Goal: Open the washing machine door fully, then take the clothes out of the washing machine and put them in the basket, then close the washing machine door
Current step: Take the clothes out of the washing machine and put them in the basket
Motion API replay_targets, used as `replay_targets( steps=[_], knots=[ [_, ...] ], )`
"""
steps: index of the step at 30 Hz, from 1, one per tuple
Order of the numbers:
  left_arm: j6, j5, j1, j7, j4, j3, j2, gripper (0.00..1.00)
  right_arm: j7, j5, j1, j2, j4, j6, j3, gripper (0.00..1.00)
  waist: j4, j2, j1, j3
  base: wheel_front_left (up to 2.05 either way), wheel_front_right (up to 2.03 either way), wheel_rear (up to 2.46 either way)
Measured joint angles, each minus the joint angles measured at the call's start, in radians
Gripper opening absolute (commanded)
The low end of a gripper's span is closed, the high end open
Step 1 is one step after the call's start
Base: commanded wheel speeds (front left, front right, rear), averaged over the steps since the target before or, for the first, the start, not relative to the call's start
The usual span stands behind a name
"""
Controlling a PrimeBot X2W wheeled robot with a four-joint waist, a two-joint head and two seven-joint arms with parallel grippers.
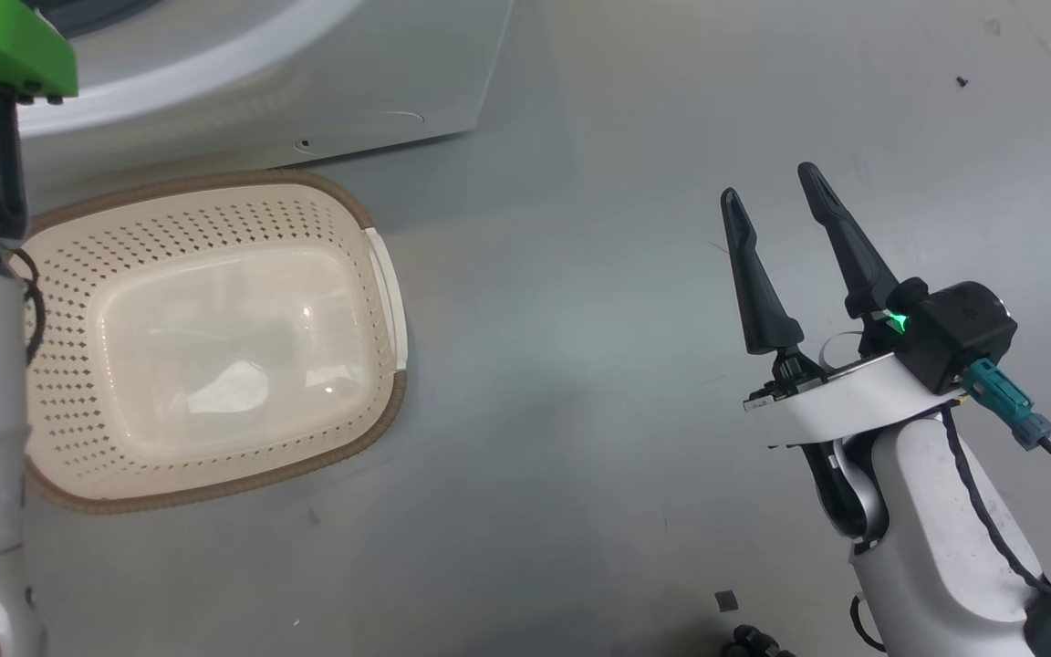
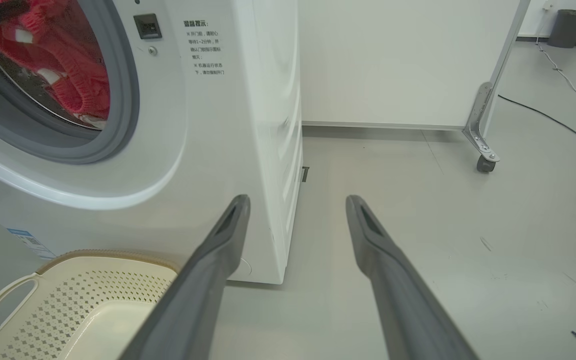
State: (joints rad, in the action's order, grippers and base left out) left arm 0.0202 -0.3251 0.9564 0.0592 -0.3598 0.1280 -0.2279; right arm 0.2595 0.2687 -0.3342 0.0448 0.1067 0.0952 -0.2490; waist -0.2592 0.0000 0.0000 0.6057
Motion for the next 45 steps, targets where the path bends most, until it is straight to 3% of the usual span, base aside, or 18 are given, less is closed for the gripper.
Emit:
replay_targets(
  steps=[8, 13, 33, 45],
  knots=[
    [-0.026, 0.002, -0.102, 0.109, 0.079, 0.007, 0.053, 0.00, 0.000, -0.022, 0.039, 0.006, 0.005, 0.001, 0.016, 1.00, 0.039, 0.0000, 0.0000, -0.063, 0.00, 0.00, 0.00],
    [-0.045, 0.011, -0.148, 0.167, 0.125, 0.007, 0.057, 0.00, 0.000, -0.031, 0.043, 0.012, 0.015, 0.009, 0.016, 1.00, 0.062, 0.0000, 0.0000, -0.104, 0.00, 0.00, 0.00],
    [-0.095, 0.070, -0.332, 0.189, 0.351, 0.007, 0.069, 0.00, 0.000, -0.034, 0.126, 0.011, 0.037, 0.017, 0.022, 1.00, 0.107, 0.0000, 0.0000, -0.286, 0.00, 0.00, 0.00],
    [-0.113, 0.071, -0.512, 0.190, 0.444, 0.014, 0.102, 0.00, 0.000, -0.034, 0.158, 0.010, 0.033, 0.017, 0.025, 1.00, 0.128, 0.0000, 0.0000, -0.328, 0.00, 0.00, 0.00]
  ],
)
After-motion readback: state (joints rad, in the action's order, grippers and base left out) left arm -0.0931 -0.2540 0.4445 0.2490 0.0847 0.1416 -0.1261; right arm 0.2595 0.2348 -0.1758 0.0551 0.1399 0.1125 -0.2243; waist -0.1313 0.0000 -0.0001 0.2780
